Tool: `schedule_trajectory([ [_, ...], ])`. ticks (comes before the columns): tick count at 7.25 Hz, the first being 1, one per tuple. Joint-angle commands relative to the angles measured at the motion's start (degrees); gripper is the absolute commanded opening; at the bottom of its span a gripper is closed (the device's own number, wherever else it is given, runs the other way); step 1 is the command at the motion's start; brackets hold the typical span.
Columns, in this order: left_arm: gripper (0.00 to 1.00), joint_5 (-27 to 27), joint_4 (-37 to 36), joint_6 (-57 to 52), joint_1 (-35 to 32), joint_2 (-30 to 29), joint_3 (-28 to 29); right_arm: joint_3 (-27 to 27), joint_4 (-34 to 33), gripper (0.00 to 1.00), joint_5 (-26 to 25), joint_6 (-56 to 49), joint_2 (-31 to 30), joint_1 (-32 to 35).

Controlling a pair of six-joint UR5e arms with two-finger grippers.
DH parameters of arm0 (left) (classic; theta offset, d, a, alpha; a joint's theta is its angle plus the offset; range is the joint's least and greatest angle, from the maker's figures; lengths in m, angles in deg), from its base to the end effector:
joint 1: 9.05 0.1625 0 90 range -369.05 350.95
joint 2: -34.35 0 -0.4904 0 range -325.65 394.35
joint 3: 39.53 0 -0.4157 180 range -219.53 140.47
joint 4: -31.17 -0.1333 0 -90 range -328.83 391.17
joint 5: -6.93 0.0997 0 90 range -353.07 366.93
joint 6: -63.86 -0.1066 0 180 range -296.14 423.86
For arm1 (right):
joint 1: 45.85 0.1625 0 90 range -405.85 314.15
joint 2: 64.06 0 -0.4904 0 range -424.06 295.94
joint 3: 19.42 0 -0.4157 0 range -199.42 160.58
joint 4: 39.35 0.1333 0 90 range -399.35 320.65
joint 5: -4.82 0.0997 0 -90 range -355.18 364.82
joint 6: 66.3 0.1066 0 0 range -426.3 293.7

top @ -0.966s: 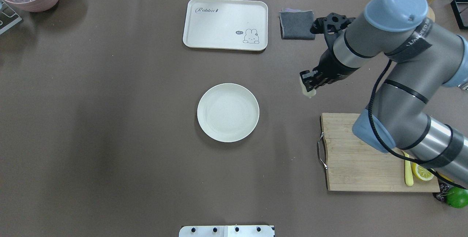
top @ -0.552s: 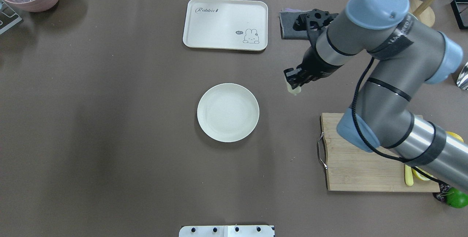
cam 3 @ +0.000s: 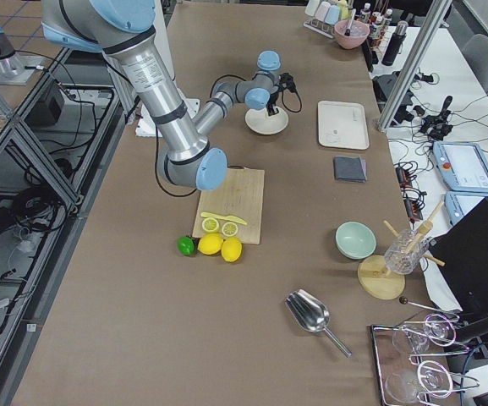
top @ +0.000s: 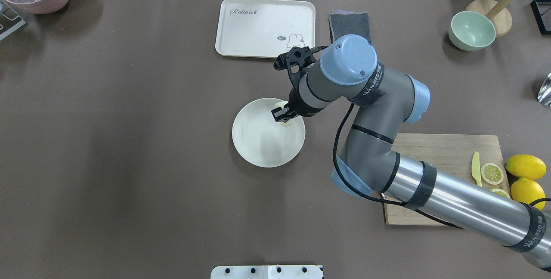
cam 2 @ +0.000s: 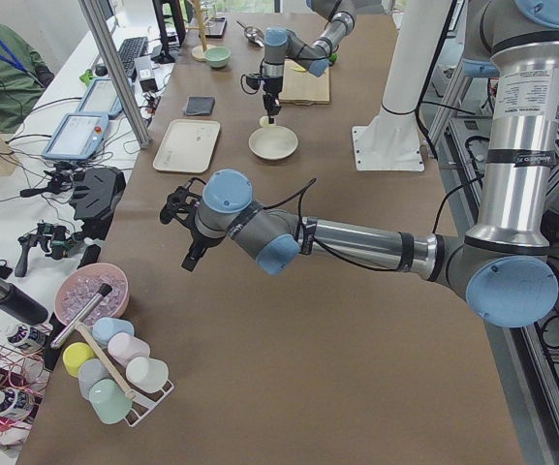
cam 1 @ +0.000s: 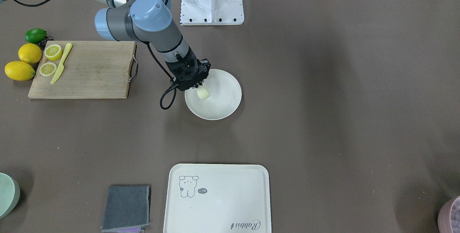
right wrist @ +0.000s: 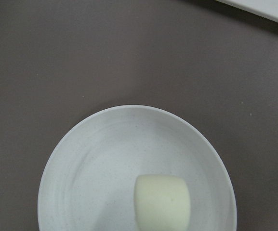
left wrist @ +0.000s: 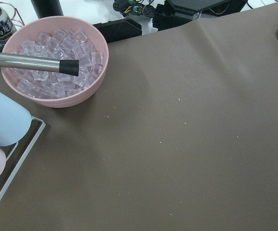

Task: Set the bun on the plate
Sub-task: 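Lower the bun onto the white plate and open the right gripper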

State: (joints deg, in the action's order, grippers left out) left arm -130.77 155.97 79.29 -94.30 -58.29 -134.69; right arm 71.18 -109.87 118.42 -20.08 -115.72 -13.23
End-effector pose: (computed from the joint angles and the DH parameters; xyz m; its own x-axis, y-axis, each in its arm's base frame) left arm -0.0082 -0.5590 0.5813 0.6228 0.3395 -0.7049 0.1087 0.8547 0.5076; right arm -0.5938 -0.4876 0.2521 0.4615 -0.4574 0.7601 0.1559 0.8853 0.4381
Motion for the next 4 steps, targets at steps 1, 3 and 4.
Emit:
schedule_trajectory([
  [1, 0.98, 0.06, -0.08, -0.05, -0.01, 0.00, 0.23, -0.77, 0.65, 0.00, -0.39, -0.07, 1.39, -1.41],
  [3, 0.98, 0.06, -0.08, -0.05, -0.01, 0.00, 0.68, -1.04, 0.73, 0.87, -0.48, -0.33, 1.22, -2.47],
  [4, 0.98, 0.06, -0.08, -0.05, -0.01, 0.00, 0.68, -0.95, 1.00, 1.00, -0.48, -0.16, 0.95, -2.56],
])
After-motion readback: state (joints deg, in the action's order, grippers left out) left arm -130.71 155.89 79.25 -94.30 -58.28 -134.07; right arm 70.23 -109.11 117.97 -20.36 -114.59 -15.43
